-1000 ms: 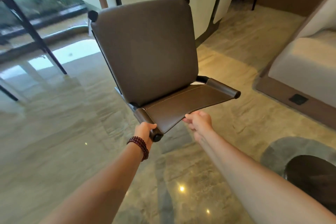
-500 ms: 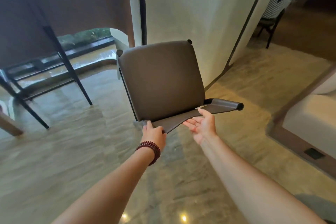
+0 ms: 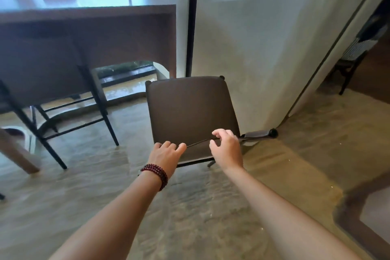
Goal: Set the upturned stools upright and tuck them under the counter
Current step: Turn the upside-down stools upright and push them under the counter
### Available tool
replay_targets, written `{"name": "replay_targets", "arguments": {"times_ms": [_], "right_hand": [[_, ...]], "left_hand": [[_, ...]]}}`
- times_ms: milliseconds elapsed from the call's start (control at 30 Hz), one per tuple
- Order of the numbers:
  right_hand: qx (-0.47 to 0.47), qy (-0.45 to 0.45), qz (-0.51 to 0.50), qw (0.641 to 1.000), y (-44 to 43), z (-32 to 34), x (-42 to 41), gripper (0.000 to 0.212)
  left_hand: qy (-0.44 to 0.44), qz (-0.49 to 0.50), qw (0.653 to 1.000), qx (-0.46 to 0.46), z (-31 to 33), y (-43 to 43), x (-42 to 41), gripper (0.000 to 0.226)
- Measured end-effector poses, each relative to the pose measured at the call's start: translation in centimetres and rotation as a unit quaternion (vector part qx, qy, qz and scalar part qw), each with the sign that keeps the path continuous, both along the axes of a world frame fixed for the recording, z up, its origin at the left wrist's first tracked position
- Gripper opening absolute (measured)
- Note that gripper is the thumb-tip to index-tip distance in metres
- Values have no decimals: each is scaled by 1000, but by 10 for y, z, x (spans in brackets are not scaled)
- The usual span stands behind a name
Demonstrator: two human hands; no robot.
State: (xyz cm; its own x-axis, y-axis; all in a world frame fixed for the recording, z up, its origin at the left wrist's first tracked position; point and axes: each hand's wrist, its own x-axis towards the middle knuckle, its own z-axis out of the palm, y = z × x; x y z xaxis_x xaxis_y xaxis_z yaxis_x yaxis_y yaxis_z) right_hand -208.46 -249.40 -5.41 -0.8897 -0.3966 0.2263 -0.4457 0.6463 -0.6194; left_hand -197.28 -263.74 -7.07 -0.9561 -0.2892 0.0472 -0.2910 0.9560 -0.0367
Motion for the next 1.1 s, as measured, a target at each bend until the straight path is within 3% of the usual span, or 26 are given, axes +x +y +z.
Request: {"name": "replay_targets", "arguments": {"times_ms": [67, 133, 167, 333, 533, 733, 933, 1100], "right_hand": [[122, 98, 97, 983, -8, 1, -30, 39], [245, 74, 146, 956, -19, 1, -56, 43], [262, 59, 153, 951, -27, 0, -66, 40], [258, 93, 136, 952, -67, 4, -103, 34], [260, 128, 135, 948, -121, 12, -152, 34], [260, 143, 135, 945, -176, 29, -201, 28], [277, 132, 180, 934, -214, 38, -243, 47], [282, 115, 192, 933, -238, 40, -261, 50]], "left_hand": [[-1, 12, 1000, 7, 5, -15, -13, 56], [1, 23, 1000, 9, 11, -29, -25, 58], [3, 24, 1000, 6, 15, -36, -31, 59], [16, 30, 999, -1, 27, -70, -59, 59], [35, 50, 998, 10, 40, -121, -106, 36], [35, 63, 997, 29, 56, -181, -164, 34], [17, 83, 996, 33, 63, -226, -208, 34], [12, 91, 995, 26, 64, -245, -226, 35]]}}
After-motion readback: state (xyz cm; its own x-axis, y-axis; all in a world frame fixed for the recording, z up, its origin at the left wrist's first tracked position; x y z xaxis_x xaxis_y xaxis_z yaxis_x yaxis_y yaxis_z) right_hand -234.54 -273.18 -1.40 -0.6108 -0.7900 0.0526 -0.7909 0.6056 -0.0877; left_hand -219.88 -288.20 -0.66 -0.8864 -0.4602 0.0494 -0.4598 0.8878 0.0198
